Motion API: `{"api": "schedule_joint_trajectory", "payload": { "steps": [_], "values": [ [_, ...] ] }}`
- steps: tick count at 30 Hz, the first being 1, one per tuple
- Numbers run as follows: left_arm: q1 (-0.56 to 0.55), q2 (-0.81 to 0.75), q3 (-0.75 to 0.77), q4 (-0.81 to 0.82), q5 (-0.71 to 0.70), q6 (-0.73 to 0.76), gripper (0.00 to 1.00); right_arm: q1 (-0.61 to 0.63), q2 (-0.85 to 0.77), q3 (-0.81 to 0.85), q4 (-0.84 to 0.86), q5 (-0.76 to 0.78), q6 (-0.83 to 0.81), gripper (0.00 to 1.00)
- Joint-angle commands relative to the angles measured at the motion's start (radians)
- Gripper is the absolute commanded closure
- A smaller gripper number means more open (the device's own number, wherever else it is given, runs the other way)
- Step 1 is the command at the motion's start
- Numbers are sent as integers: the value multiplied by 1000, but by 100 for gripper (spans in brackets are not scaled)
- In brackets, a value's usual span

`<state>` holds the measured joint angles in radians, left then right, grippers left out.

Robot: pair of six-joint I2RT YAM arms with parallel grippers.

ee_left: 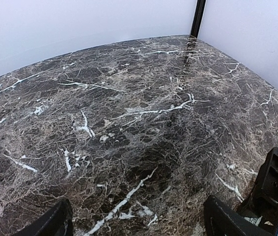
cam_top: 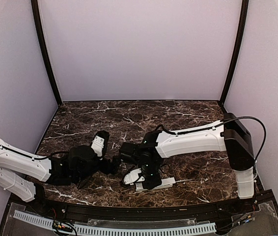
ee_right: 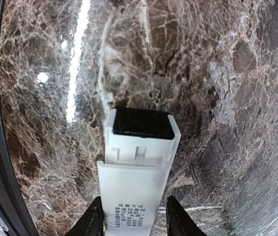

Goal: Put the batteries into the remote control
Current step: Place the battery cover on the remote control without the battery cover.

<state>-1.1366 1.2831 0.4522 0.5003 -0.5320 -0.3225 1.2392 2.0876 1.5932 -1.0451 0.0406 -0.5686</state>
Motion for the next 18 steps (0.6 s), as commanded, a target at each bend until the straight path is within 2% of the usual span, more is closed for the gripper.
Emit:
{"api": "schedule_joint_trajectory", "payload": {
  "steps": [1,10,18],
  "values": [
    [5,-14,5,-2,10,12,8,6,16,29,-14,-30,-1,58],
    [5,-21,2,6,41,43,6,5,-34,25,-16,-92,-6,50],
    [5,-29,5,11,89,90,3,-16,-139,39,-7,-132,20,47]
  ]
}}
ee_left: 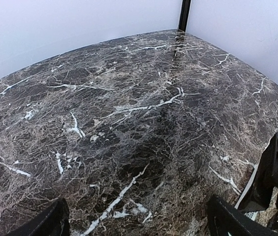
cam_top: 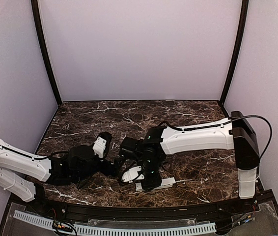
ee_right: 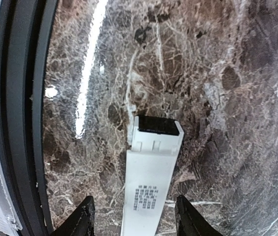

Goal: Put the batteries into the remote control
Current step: Place the battery cover on the remote control without the battery cover, then adjust the battery cover on the remote control without the battery cover.

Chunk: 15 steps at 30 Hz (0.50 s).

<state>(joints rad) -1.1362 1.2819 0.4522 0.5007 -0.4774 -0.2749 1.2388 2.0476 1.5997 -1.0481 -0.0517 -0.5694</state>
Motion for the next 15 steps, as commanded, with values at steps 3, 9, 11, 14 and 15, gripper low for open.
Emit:
{"api": "schedule_joint_trajectory", "payload": {
  "steps": [3,9,11,14,15],
  "values": [
    [4,-44,7,11,65,96,3,-75,-180,49,19,-80,98,48],
    [0,-22,71,-89,346,280,8,-231,-457,-133,271,-96,442,48],
    [-7,12,111,-144,512,341,8,-296,-539,-225,339,-104,618,48],
    [-15,80,170,-194,633,403,7,-380,-623,-357,359,-131,845,49],
    [-16,95,193,-214,673,412,6,-398,-647,-407,367,-144,900,49]
  ]
}}
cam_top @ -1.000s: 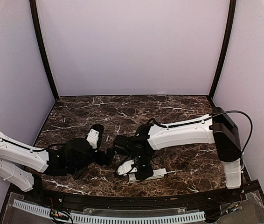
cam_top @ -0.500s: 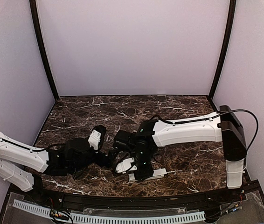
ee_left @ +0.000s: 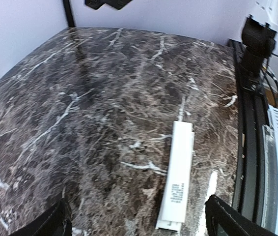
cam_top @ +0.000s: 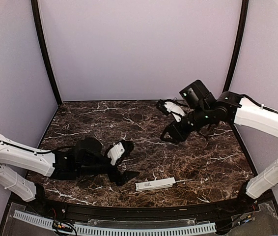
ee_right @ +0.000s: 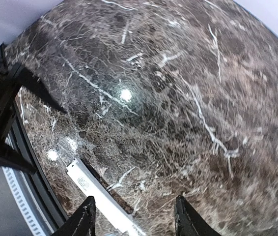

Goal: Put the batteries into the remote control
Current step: Adjust the battery cover on the remote control without the battery cover.

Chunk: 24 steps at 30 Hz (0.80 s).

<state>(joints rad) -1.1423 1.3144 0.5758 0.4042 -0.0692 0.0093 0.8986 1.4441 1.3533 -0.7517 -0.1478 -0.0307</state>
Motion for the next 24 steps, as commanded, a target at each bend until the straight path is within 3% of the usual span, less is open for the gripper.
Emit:
{"api": "schedule_joint_trajectory", "payload": {
  "steps": [1,6,11,24],
  "values": [
    [-12,97,82,-126,282,149,5,-72,-66,-213,87,-67,409,49],
    [-27,249,193,-182,329,201,4,-106,-130,-438,211,-184,589,49],
    [-30,331,233,-162,296,219,5,-112,-129,-553,284,-221,655,49],
    [-30,442,257,-121,333,227,30,-112,-56,-642,358,-270,670,65]
  ]
}}
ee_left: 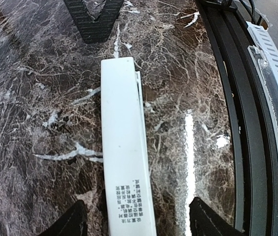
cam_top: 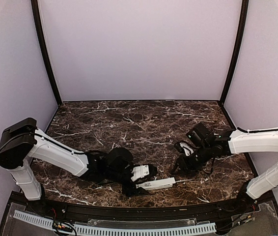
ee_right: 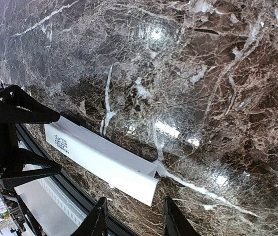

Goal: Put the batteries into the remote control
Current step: Adjust the battery cover on the remote control without the battery cover.

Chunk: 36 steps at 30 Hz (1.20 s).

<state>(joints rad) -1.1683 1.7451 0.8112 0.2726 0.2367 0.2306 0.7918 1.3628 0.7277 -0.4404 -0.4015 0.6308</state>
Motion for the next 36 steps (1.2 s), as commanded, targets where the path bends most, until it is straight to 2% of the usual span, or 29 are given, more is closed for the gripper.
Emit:
{"api": "schedule_joint_trajectory", "payload": {
  "steps": [1,3,14,30,36],
  "values": [
    [-4,17,24,12,24,6,31,-6,31,-21,48,-17,8,65],
    [-4,23,26,10,22,8,40,-6,34,-30,46,-13,7,66],
    [-4,45,17,24,-3,7,43,-6,45,-53,67,-37,6,70],
    [-4,51,11,28,2,-3,67,-1,81,-58,115,-67,16,72],
    [-4,51,5,38,2,-7,72,4,68,-56,100,-68,20,73]
  ]
}}
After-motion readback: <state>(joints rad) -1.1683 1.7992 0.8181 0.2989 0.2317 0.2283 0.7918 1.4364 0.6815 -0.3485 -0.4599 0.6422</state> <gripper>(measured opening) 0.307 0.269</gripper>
